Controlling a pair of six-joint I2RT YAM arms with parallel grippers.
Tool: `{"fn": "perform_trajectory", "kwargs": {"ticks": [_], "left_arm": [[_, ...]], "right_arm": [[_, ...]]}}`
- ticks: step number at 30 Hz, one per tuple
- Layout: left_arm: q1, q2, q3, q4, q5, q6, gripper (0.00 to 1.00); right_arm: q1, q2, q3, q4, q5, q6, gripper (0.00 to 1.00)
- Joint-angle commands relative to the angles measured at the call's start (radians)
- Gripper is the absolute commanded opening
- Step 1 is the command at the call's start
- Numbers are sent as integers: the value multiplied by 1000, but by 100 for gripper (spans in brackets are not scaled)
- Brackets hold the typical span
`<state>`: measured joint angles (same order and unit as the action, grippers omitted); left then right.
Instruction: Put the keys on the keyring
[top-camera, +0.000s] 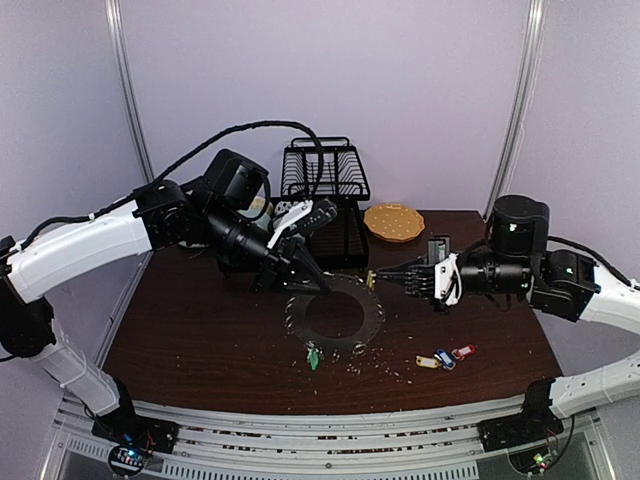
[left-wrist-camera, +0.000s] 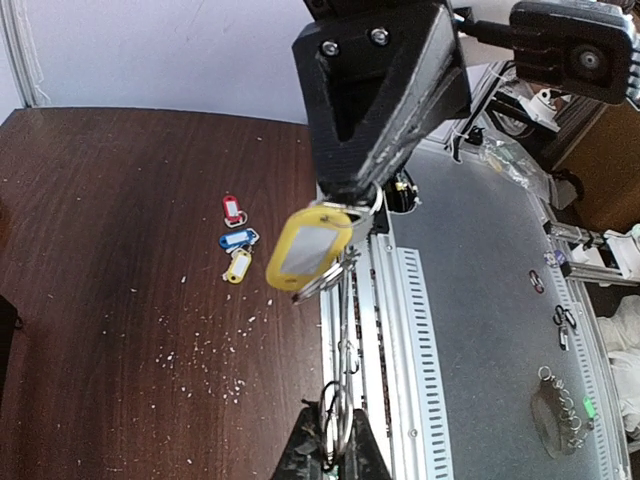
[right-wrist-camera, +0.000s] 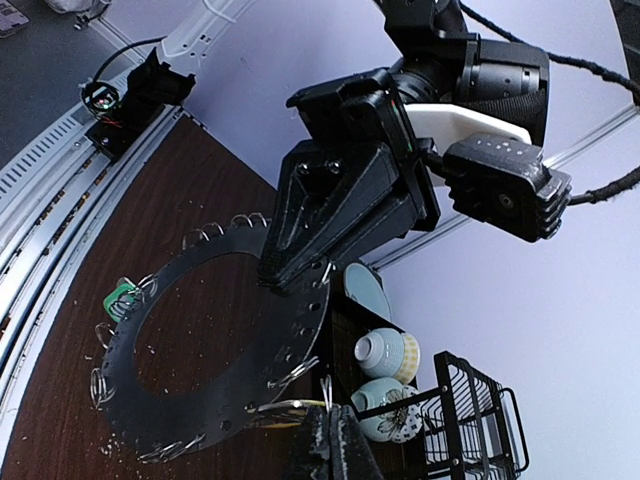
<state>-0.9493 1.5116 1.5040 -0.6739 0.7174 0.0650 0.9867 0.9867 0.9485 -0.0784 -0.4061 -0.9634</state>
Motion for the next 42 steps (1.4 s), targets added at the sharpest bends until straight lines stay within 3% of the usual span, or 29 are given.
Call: {"fn": "perform_trajectory", "kwargs": {"ticks": [1,13,42], "left_arm": [[-9,-14,29,62,-80,-17,0],[-9,-20,25,62,-73,-43,0],[-9,-17,23,97,-99,-88,0]], "right_arm": [[45,-7,56,-69,209,88,0],[139,25,108,-184,527,179,0],[162,9,35,-133,429,201,0]]}}
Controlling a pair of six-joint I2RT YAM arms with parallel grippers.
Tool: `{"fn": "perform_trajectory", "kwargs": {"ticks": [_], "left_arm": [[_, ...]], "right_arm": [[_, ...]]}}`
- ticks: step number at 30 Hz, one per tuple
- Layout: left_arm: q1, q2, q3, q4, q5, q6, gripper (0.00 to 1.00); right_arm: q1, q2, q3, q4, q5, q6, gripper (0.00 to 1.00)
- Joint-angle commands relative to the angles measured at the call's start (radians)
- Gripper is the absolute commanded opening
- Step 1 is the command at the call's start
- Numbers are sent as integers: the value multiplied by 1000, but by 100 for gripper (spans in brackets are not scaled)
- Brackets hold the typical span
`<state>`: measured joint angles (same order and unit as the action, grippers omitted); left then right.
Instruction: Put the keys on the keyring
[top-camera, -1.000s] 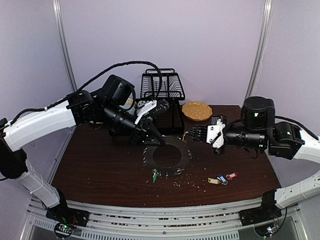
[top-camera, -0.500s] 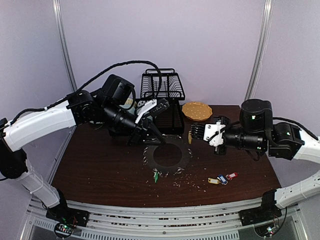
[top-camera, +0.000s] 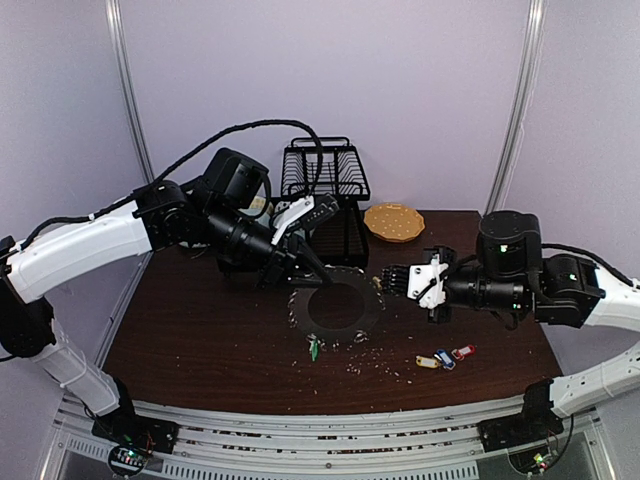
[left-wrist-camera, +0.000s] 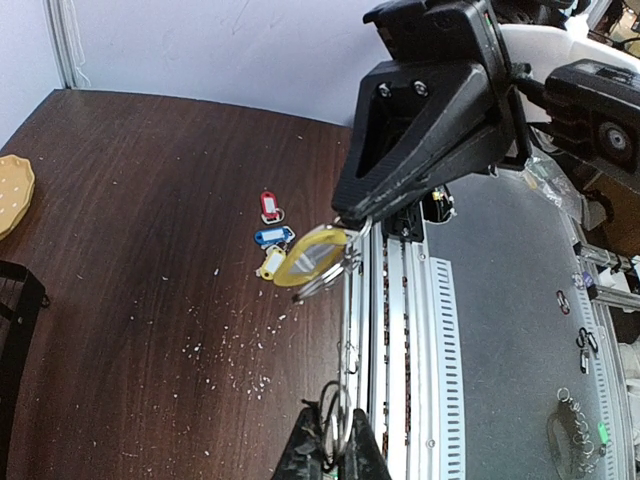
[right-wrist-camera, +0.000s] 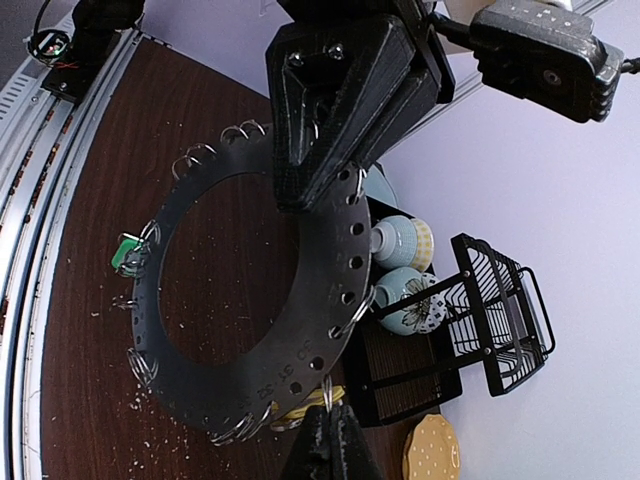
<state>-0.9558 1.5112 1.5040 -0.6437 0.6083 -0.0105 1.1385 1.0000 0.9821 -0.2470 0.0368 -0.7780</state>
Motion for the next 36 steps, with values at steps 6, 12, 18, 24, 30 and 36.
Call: {"fn": "perform_trajectory", "kwargs": {"ticks": [6,12,18,24,30,36], "left_arm": [[-2,-16,25,68,7,-12,0],[-3,-16,27,68,12,-8,0],[-3,-18,26,68,14,-6,0],[-3,-20,27,68,11,-6,0],[-3,-20,23,68,8,-7,0],[-2,-25,23,68,-6,-7,0]], "right_arm": [[9,3,3,40,-28,16,0],[12,6,3,40,-23,5,0],[18,15,9,37,-2,3,0],[25,20,8,33,1,-2,0],[31,20,16,35,4,-6,0],[40,9,7,21,1,-31,0]]}}
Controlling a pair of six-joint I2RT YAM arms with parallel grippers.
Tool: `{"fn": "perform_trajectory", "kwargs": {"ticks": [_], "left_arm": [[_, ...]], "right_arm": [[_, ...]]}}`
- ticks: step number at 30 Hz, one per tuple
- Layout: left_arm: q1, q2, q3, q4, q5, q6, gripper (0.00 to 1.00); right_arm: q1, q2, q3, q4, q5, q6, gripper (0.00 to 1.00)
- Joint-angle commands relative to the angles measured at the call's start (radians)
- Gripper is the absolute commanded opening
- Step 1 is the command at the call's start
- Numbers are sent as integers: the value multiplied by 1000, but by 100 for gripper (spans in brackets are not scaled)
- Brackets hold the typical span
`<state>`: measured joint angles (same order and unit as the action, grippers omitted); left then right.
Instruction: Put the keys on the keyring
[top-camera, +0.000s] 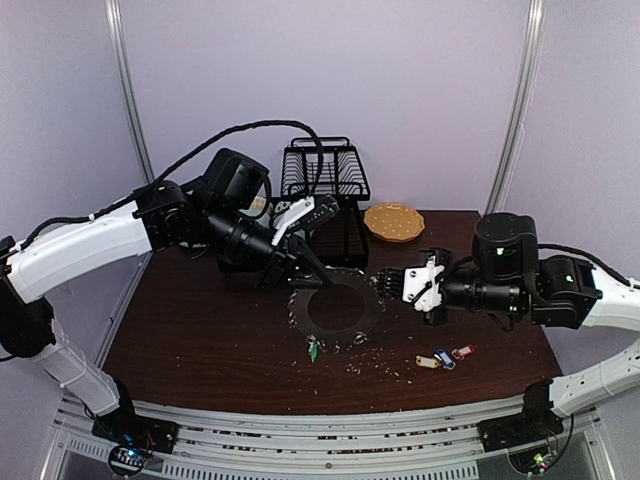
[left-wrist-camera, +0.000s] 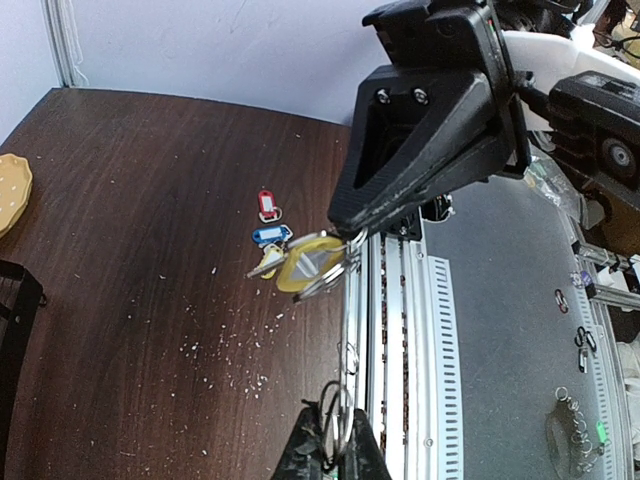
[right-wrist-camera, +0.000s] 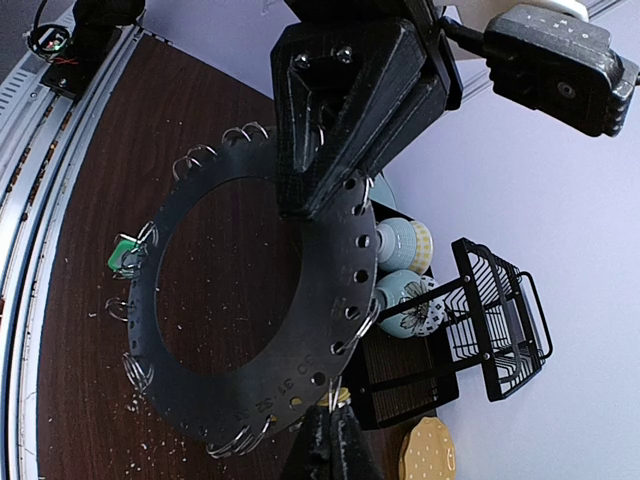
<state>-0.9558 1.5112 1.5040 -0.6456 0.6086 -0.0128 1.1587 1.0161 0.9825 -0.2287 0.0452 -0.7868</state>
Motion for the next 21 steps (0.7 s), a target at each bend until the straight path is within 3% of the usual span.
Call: {"fn": "perform_trajectory", "kwargs": {"ticks": [1,21], "left_arm": [[-2,-25,24,70,-5,-6,0],[-2,-26,13,98,24,-11,0]], "right_arm": [[22,-5,8,-2,4,-26,0],[42,38,31,-53,108,-106,0]]}}
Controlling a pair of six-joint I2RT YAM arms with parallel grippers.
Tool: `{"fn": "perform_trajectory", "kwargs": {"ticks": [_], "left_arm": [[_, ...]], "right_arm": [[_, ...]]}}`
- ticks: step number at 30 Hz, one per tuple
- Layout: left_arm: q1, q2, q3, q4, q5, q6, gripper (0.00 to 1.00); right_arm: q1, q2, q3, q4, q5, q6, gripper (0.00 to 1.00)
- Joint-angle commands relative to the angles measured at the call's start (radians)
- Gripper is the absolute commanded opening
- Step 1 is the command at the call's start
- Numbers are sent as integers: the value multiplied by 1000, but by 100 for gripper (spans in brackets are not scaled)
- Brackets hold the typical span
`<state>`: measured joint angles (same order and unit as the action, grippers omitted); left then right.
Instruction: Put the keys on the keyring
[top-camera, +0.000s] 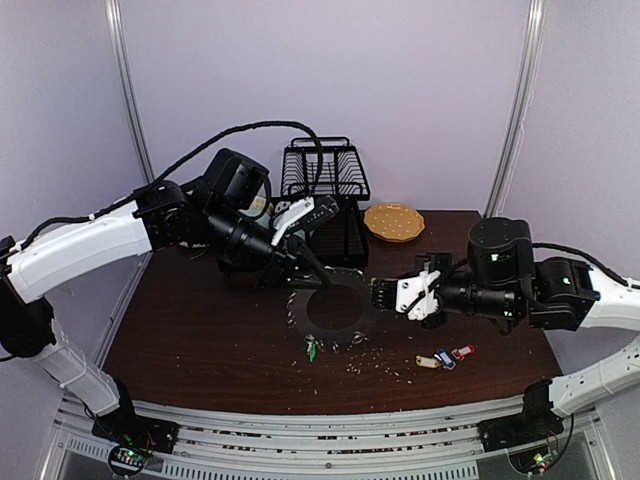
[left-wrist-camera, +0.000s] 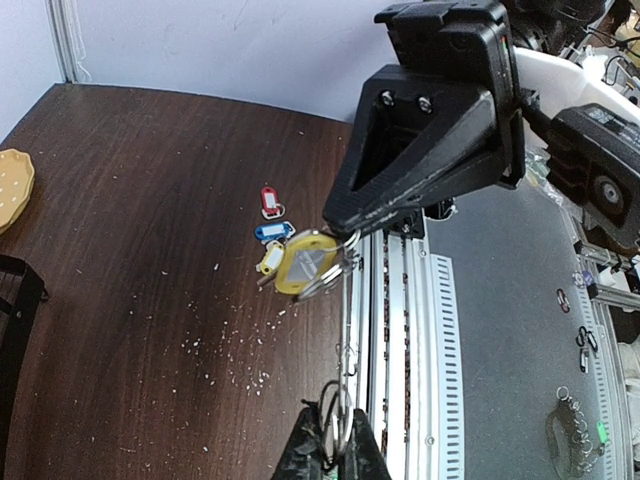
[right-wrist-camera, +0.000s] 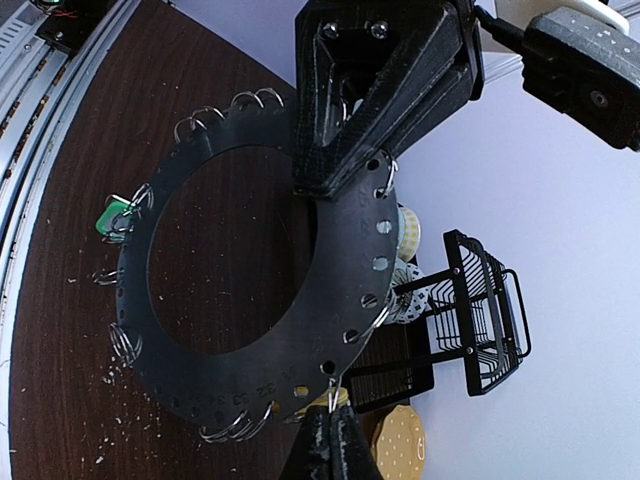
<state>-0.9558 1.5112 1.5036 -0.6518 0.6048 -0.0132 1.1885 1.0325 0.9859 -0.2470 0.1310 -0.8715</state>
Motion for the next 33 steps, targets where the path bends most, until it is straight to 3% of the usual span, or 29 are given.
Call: {"fn": "perform_trajectory", "kwargs": {"ticks": [1,17,33], "left_arm": [[-2,-25,13,105,32,-11,0],[-2,-25,-29,170,106,-28,0],[0,-64,-45,199,53,-51,0]], "right_arm": [[13,25,33,-40,25,-23,0],[17,79,76,-9,68,35,0],[16,3,36,-72,41,-19,0]]}}
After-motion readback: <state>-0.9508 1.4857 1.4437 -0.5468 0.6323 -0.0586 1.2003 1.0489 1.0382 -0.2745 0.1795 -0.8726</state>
